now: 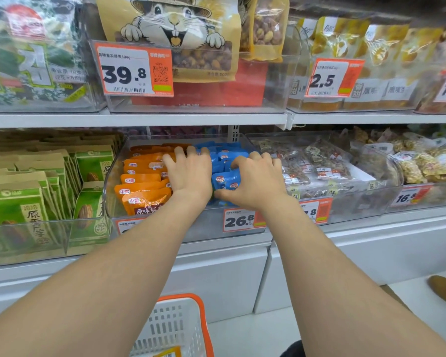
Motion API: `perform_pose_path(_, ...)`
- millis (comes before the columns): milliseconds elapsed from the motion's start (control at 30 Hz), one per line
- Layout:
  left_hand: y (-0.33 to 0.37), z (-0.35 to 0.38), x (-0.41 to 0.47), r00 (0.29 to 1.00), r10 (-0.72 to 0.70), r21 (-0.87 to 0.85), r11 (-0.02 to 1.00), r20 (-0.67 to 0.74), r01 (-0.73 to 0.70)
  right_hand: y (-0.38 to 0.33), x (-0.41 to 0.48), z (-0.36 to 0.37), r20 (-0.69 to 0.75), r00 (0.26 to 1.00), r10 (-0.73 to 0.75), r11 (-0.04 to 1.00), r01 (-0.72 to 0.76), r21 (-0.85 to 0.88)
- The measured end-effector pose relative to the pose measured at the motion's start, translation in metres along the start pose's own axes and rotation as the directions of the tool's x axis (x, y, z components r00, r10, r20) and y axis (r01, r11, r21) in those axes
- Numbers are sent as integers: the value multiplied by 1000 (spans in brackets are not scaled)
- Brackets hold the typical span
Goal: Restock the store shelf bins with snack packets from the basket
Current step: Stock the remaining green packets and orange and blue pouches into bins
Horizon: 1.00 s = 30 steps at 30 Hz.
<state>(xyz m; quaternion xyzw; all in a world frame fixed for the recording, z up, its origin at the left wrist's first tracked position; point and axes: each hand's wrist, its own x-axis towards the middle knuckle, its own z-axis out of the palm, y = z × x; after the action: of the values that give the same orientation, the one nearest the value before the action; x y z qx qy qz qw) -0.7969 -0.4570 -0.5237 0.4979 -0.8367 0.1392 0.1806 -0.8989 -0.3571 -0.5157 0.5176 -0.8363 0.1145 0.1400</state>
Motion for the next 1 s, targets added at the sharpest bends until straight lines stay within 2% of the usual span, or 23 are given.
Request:
perform_pose_path(133, -2, 0, -2, 995, -6, -92, 996, -102, -4, -8, -1, -4, 6, 1000, 9, 1000, -9, 5)
perform_pose_path(233, -14, -7, -9, 969, 29, -199, 977, -245, -80, -14, -4, -9, 2, 1000, 2, 1000, -2, 19)
perform_pose_path(367, -39, -18, -31, 919, 83, -286, 936, -385, -204, -25, -14, -20, -15, 1000, -19, 991, 21, 132)
perform_pose_path(500, -70, -24, -62, 890, 135, -316, 902, -436, -292, -55, -32, -36, -92, 993, -75, 971, 94, 221)
perform_pose_path(600, -97, -27, -94, 879, 156, -358, 870, -450, -338, -85, -57, -45, 90, 986, -140, 948, 108, 299)
perform_pose_path(667, -115, -27, -120, 873, 182, -379, 847, -453, -373, -105, -78, -41, 279, 929, -245, 948, 169, 269)
perform_pose_path(733, -131, -21, -148, 877, 226, -370, 840, -424, -396, -126, -103, -34, 464, 819, -336, 939, 255, 231)
perform_pose_path(833, -153, 3, -189, 924, 260, -391, 848, -280, -357, -153, -137, -12, 686, 637, -351, 924, 354, 144)
perform_pose_path(933, -173, 32, -227, 965, 263, -409, 883, 21, -232, -174, -171, 15, 785, 510, -351, 902, 409, 137)
perform_pose_path(1000, -182, 50, -246, 944, 250, -375, 914, 215, -157, -182, -191, 31, 803, 465, -372, 888, 431, 162)
